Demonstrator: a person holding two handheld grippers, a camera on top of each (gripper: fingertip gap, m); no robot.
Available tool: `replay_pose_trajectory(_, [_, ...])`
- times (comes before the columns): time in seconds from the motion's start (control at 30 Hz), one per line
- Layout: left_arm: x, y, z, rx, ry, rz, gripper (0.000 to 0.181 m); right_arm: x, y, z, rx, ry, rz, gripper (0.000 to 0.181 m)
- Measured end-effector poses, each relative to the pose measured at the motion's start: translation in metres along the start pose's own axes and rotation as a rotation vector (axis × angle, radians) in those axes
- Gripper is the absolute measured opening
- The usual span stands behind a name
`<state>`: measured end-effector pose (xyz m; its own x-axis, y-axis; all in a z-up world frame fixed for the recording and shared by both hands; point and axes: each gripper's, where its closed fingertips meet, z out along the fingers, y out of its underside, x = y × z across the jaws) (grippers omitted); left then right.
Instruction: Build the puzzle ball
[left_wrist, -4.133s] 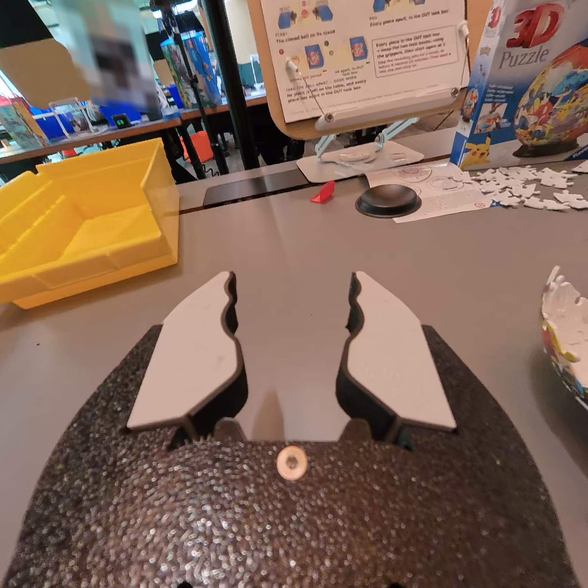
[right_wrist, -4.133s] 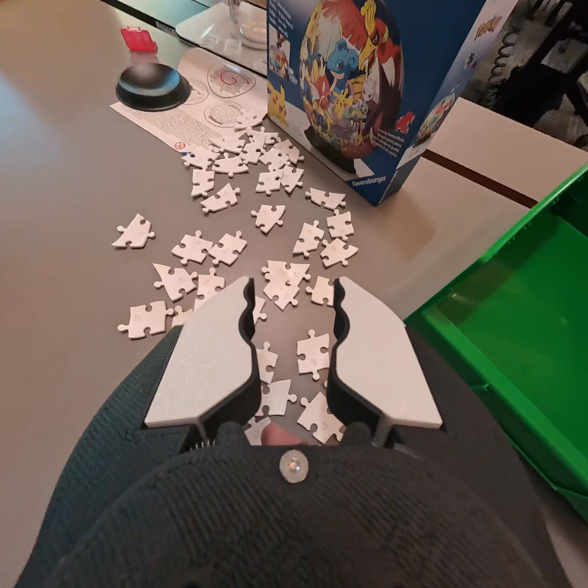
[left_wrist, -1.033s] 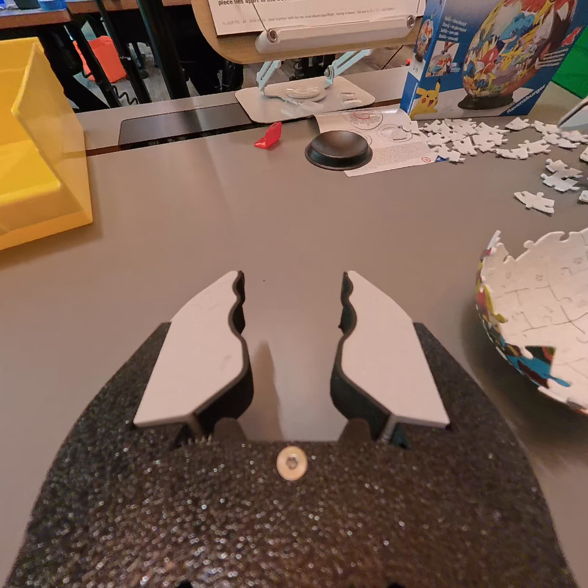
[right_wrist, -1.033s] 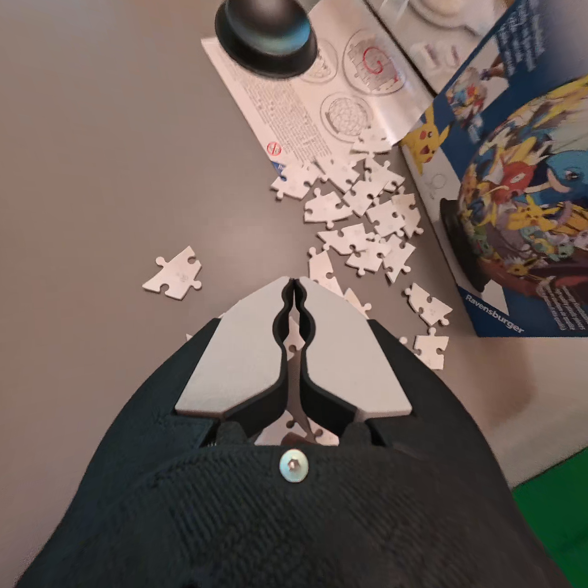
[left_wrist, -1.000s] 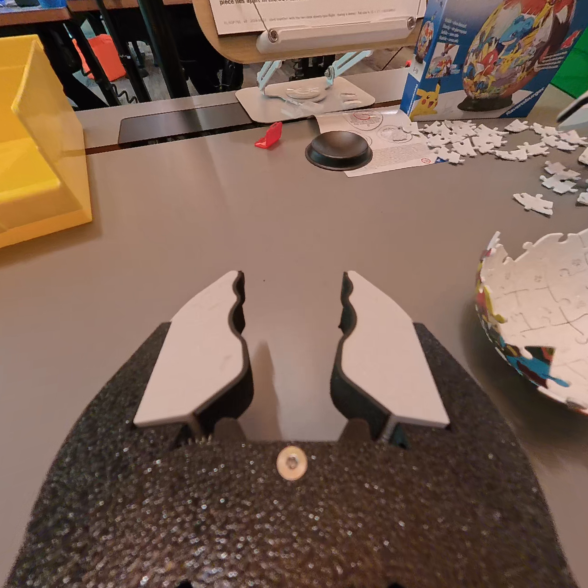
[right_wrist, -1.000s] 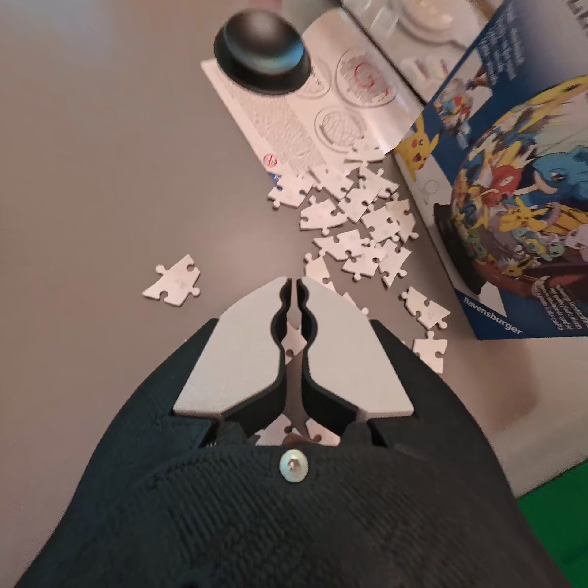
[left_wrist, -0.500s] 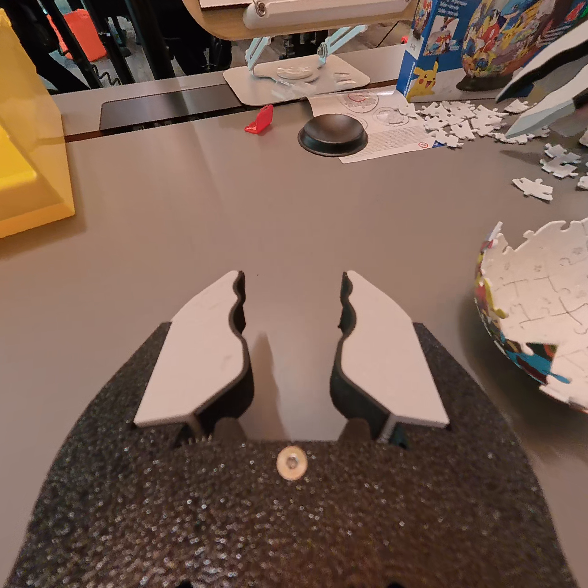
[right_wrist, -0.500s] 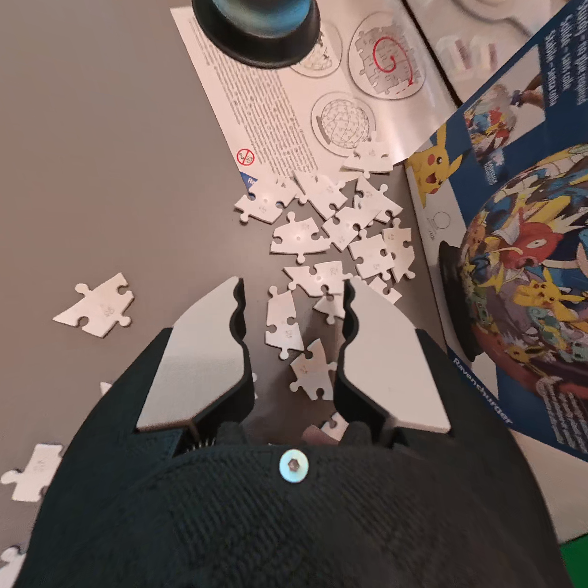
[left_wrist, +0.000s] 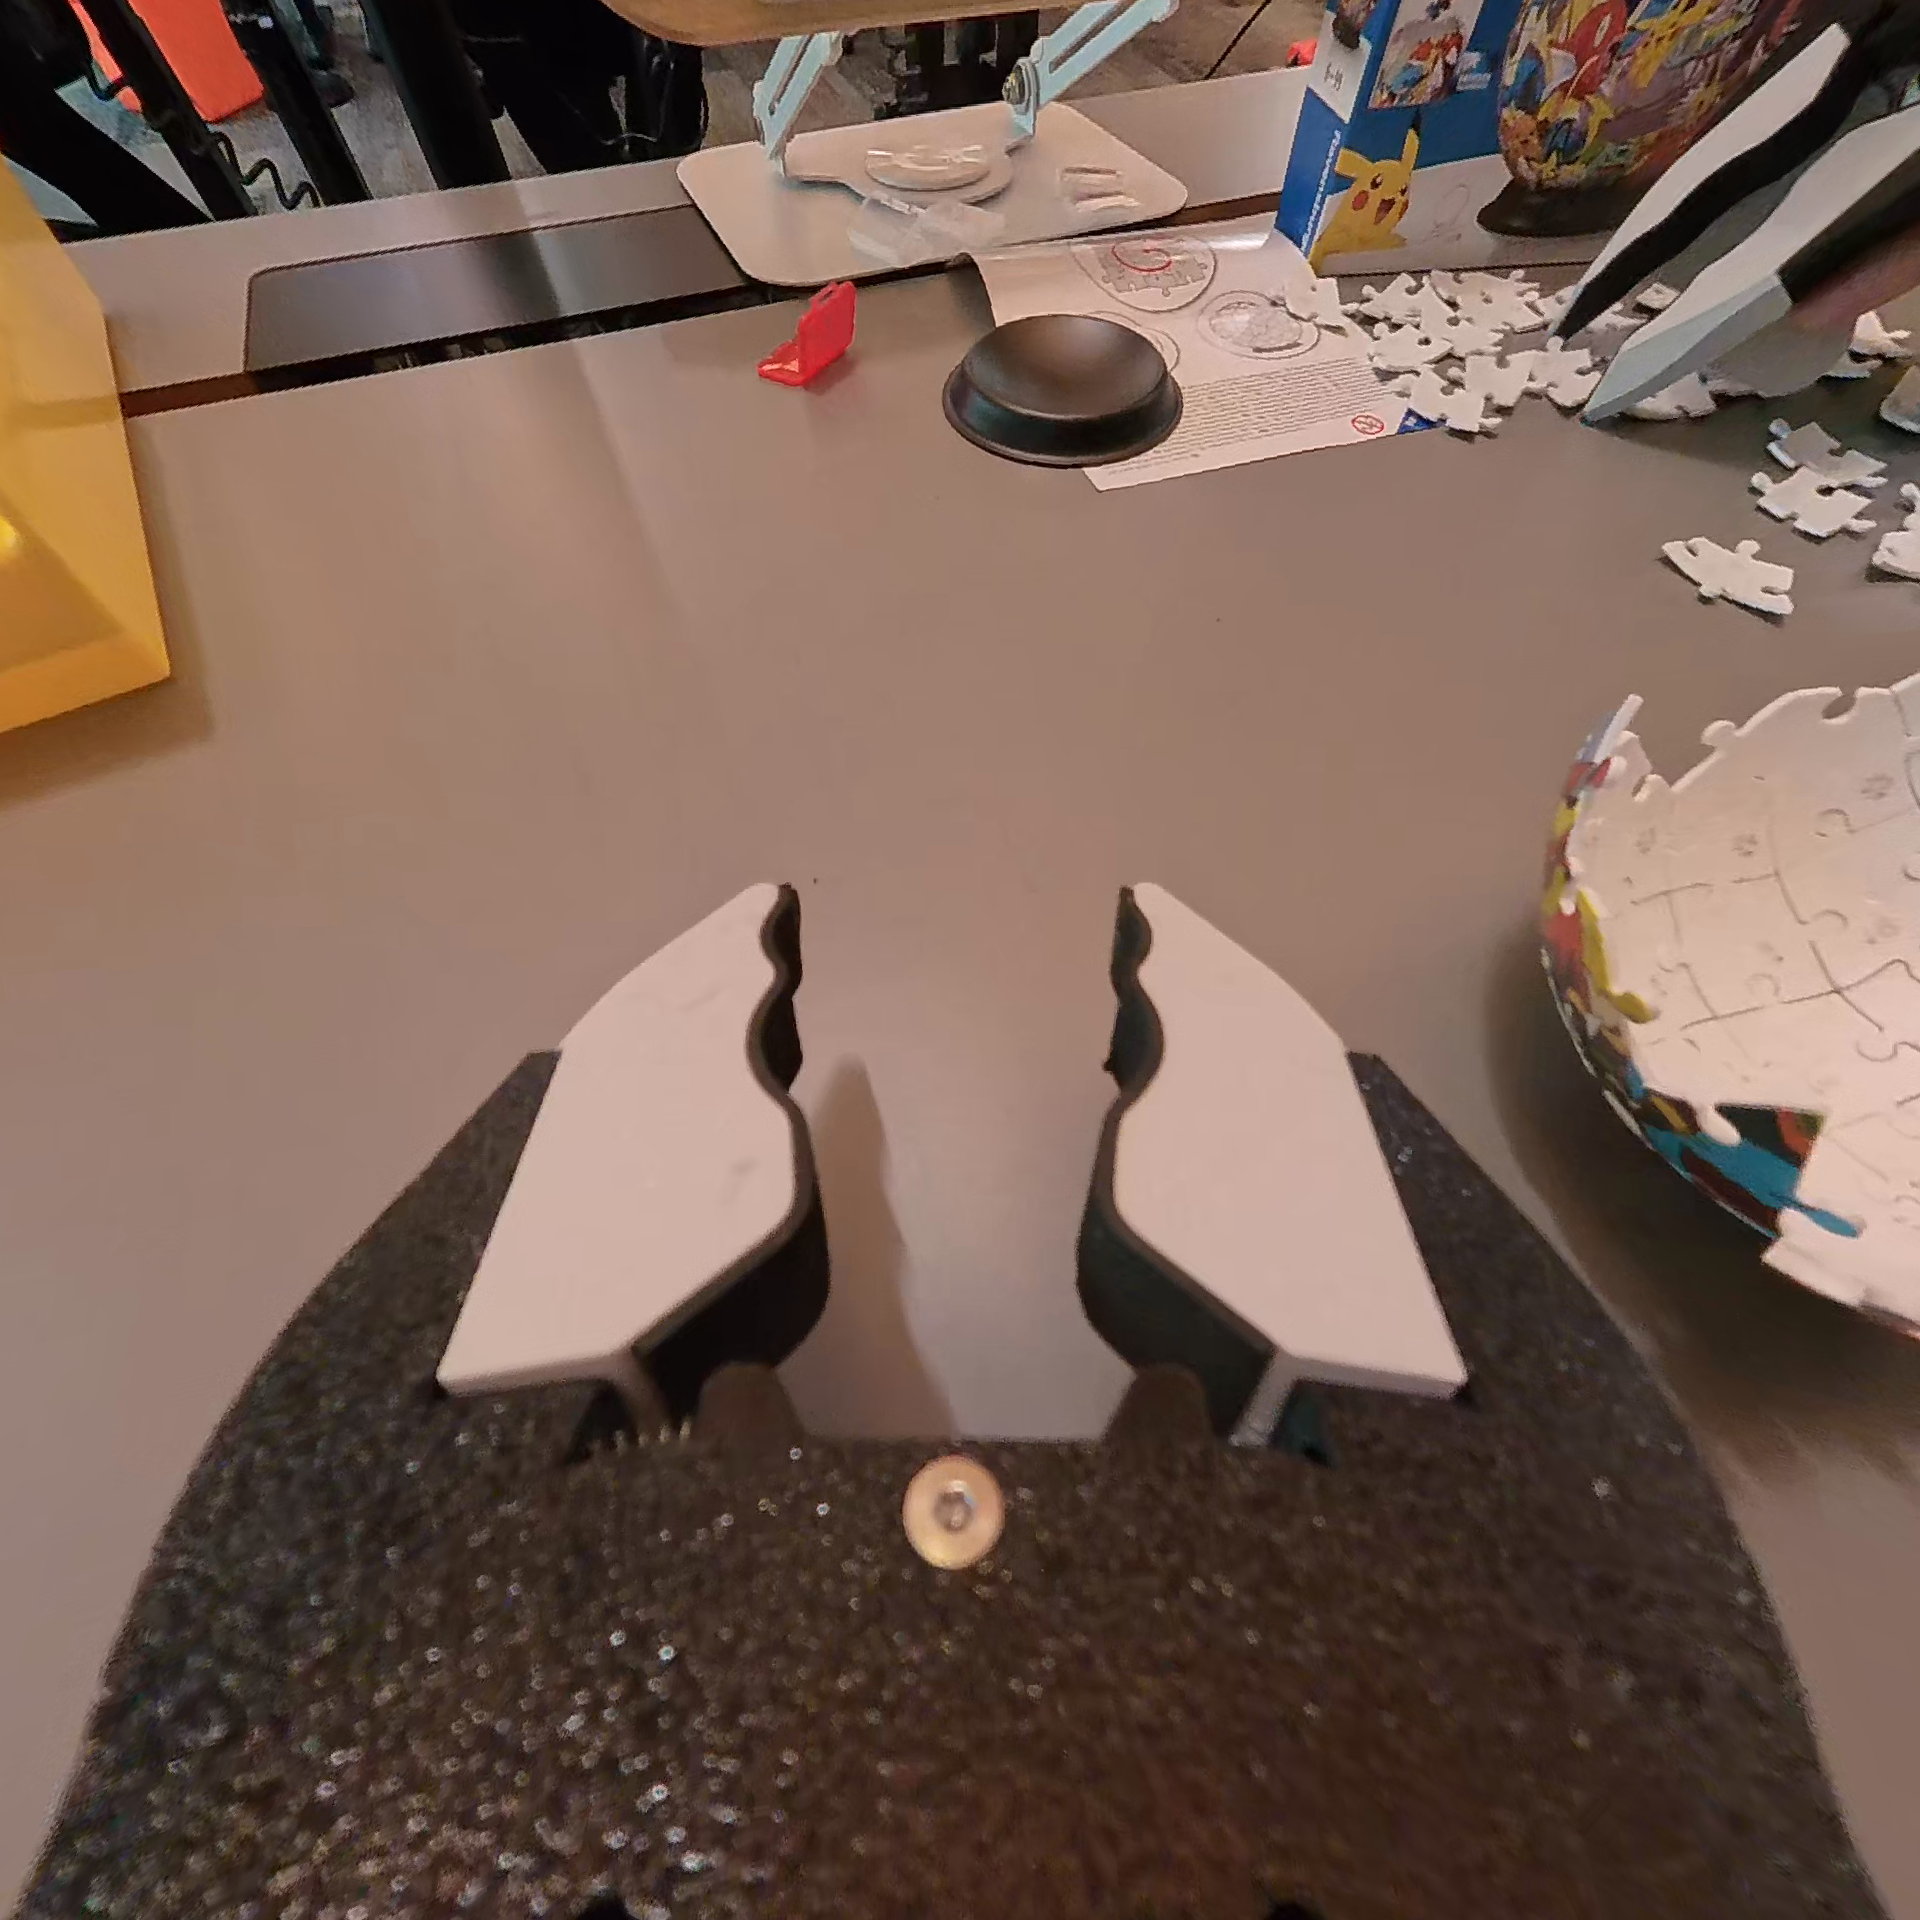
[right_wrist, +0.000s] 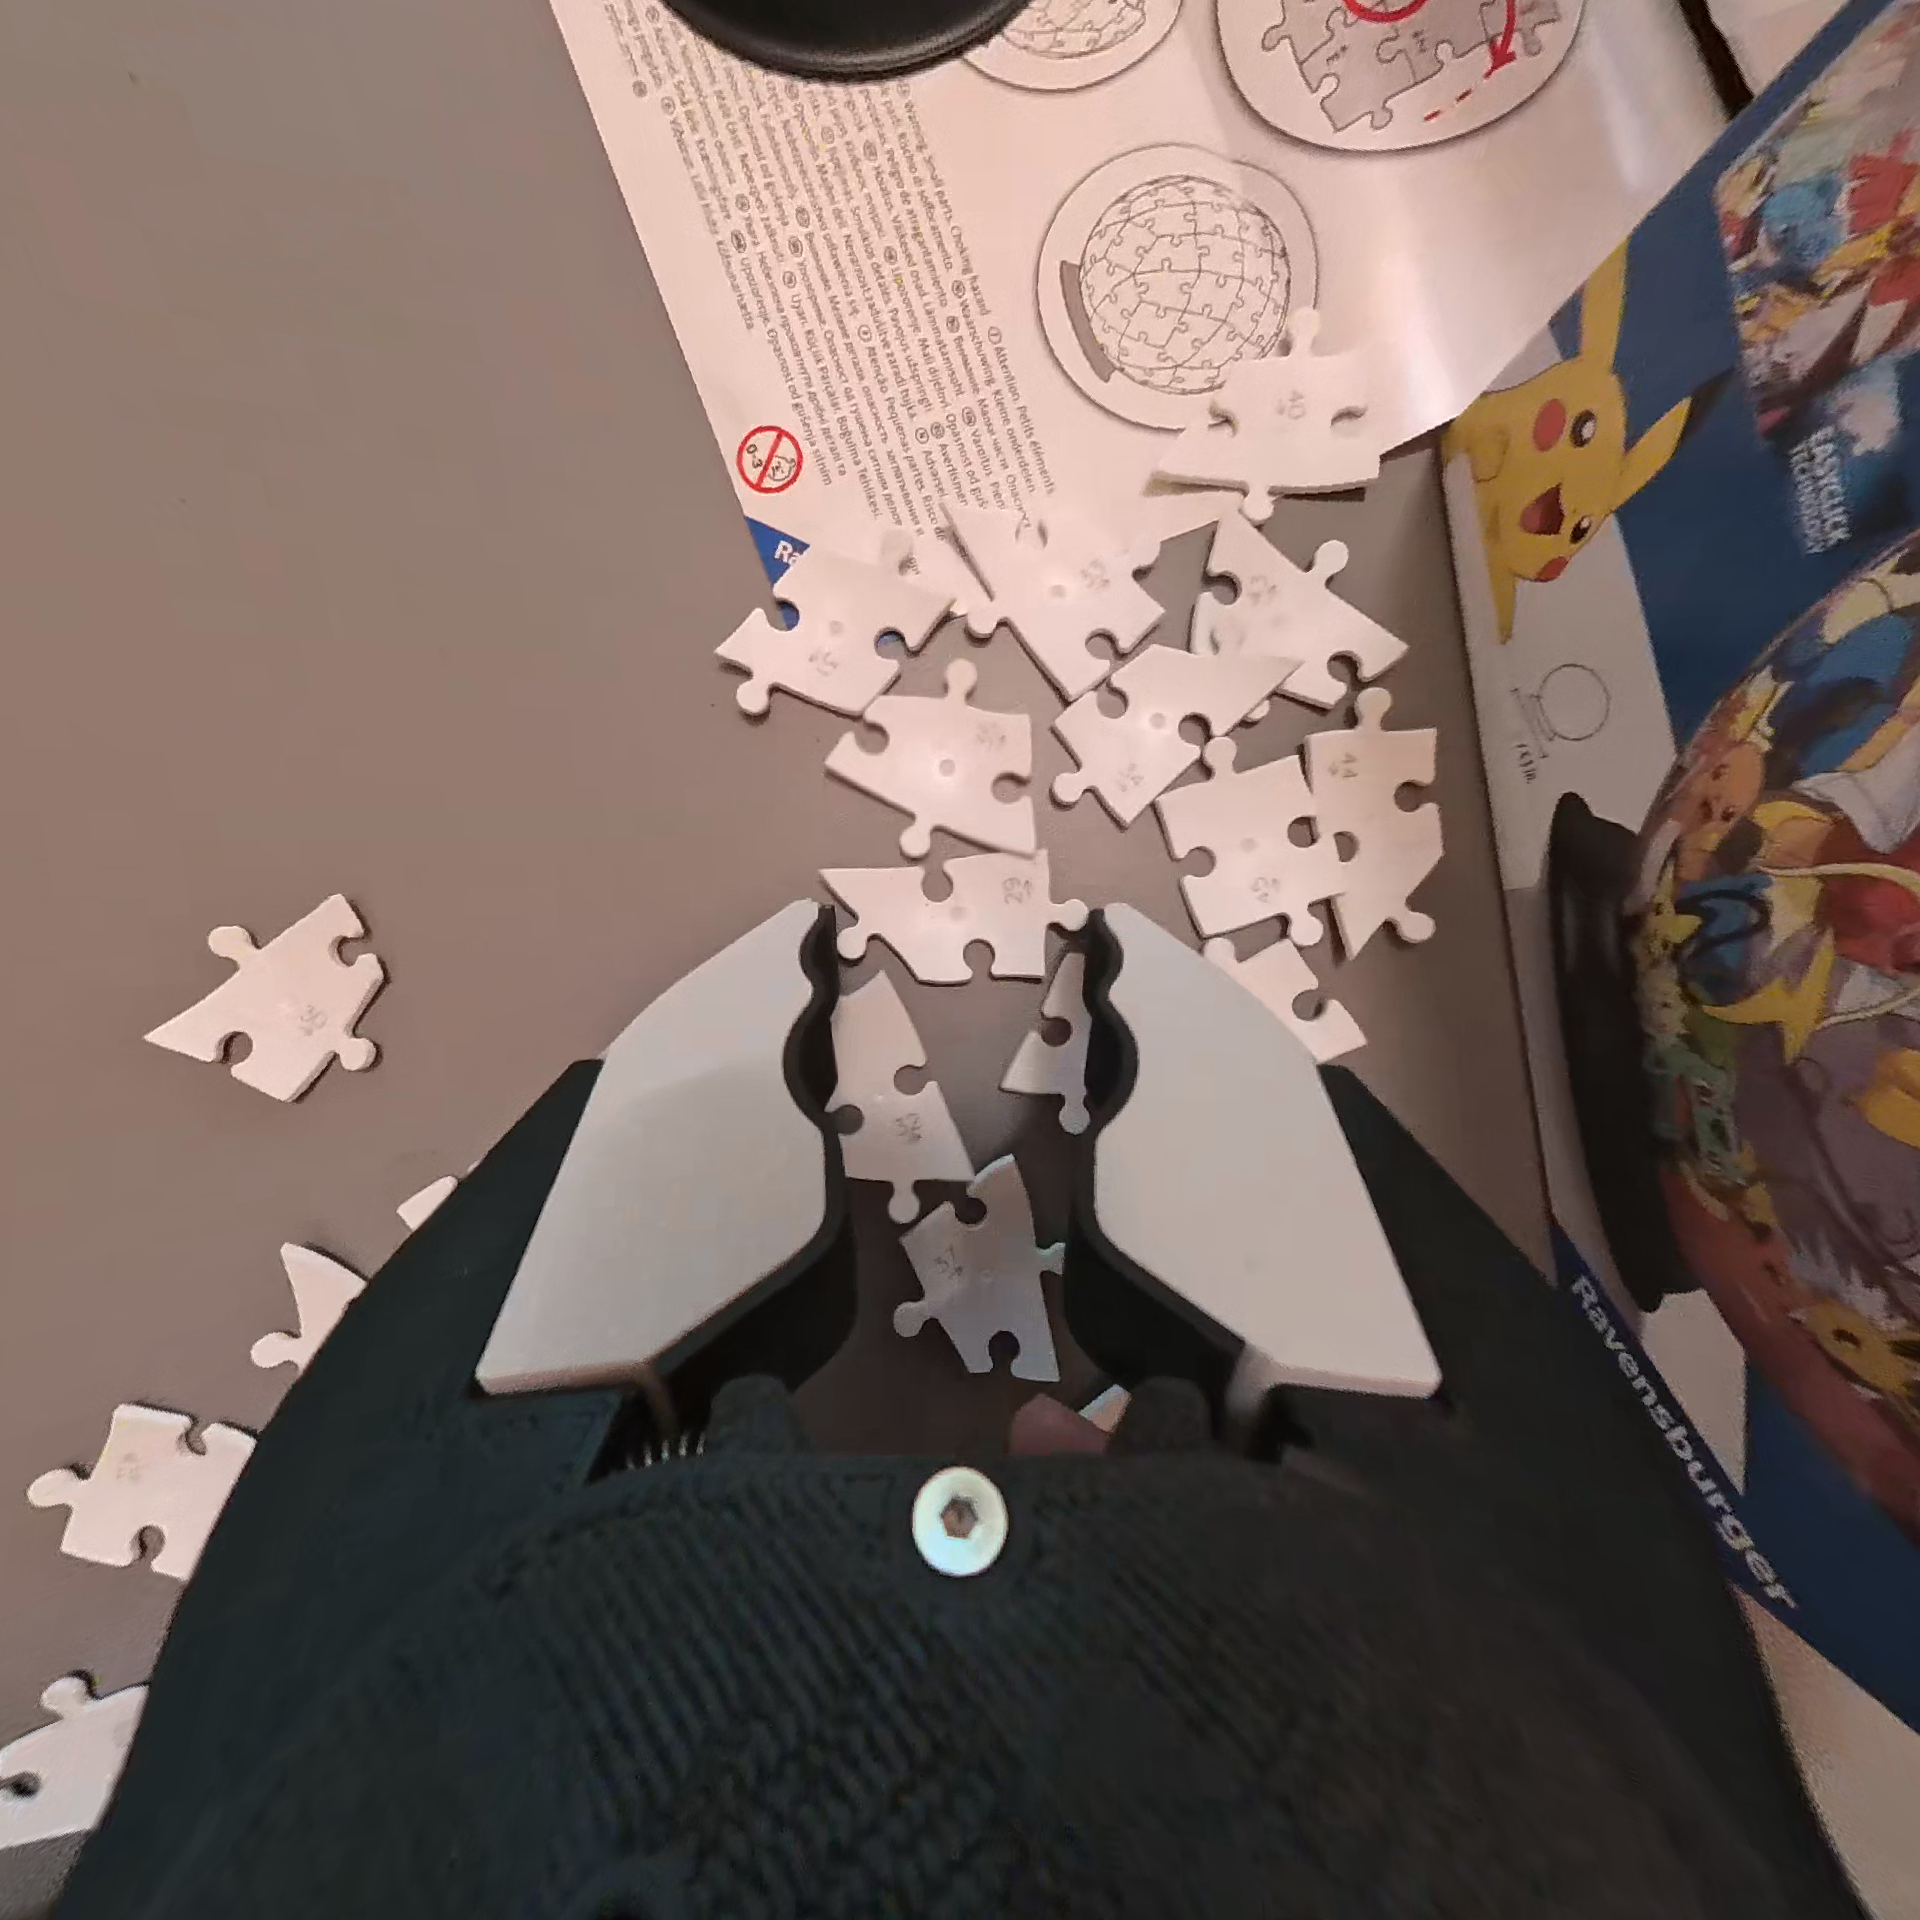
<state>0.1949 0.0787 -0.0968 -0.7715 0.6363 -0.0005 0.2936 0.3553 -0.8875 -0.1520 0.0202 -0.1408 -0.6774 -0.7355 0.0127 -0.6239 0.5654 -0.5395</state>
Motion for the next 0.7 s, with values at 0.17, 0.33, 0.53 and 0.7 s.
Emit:
replay_pose_trajectory(0.17, [0.001, 0.000, 0.001, -0.004, 0.007, -0.002, 0.057, -0.007, 0.001, -0.003, -0.011, 0.022, -0.093, 0.045])
replay_pose_trajectory(0.33, [0.001, -0.002, -0.002, 0.018, 0.006, -0.002, 0.057, -0.016, 0.001, -0.018, -0.024, 0.098, -0.184, 0.045])
replay_pose_trajectory(0.53, [0.010, -0.023, -0.015, 0.067, 0.049, -0.022, 0.053, -0.095, -0.035, -0.078, 0.172, 0.100, -0.461, 0.046])
replay_pose_trajectory(0.7, [0.070, -0.083, -0.045, 0.143, 0.328, -0.094, 0.043, -0.193, -0.060, -0.117, 0.297, 0.049, -0.730, 0.045])
